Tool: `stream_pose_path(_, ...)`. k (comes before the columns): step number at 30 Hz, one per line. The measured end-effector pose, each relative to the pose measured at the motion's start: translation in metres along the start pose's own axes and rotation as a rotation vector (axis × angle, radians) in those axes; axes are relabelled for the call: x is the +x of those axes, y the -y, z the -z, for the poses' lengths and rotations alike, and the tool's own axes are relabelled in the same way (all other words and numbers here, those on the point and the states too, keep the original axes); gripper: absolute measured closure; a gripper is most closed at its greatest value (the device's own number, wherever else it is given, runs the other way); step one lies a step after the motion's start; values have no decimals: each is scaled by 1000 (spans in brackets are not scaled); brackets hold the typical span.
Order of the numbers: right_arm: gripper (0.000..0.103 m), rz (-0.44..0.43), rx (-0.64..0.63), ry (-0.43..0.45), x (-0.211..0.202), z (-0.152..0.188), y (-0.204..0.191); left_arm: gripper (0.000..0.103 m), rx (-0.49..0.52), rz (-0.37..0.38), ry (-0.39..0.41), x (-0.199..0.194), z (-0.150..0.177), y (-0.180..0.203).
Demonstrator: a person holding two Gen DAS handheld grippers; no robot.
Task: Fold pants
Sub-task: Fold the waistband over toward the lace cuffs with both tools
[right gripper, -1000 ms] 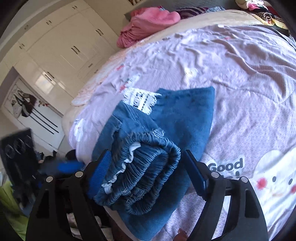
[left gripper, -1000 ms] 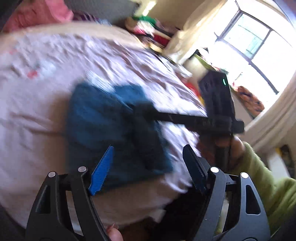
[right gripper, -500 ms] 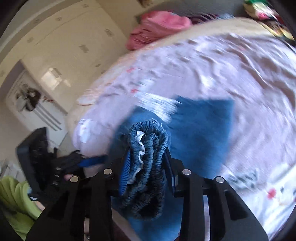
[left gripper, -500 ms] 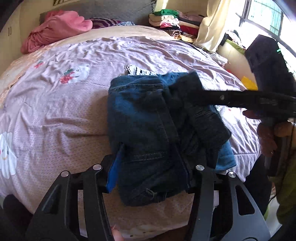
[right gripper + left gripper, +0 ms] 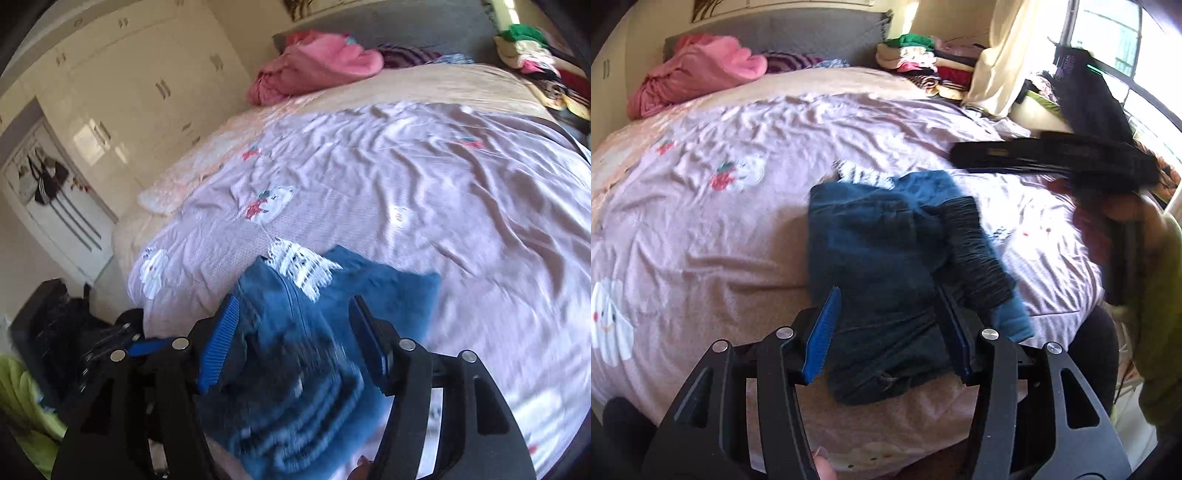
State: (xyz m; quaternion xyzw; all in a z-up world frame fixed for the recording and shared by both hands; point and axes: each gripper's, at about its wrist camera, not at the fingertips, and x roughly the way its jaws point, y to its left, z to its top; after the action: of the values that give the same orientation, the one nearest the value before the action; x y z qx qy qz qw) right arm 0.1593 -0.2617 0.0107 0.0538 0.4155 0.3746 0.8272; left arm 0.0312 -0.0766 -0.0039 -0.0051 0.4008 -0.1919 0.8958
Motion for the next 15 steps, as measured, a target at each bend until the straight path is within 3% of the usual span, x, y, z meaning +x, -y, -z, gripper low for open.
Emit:
stream_pose_path(3, 44, 13, -20, -105, 37, -14, -1, 64, 22, 28, -26, 8, 4, 9)
stream_pose_path(5, 47, 36, -47, -163, 53, -14, -3, 76, 46, 40, -60, 16, 10, 15)
stream_pose_path(7, 57, 58, -85, -225, 69, -9, -7, 76, 73, 36, -98, 24, 18, 22)
stream_pose_path(9, 78, 56, -98, -274, 82, 0, -10, 76, 91, 34, -110, 26, 22, 24)
stream_pose_path(11, 91, 76, -140, -263, 84, 6, -18, 76, 91, 38, -119, 26, 24, 22)
stream_pose_path(15, 95, 119, -203, -165, 74, 2, -40, 76, 65, 48, -110, 22, 23, 14)
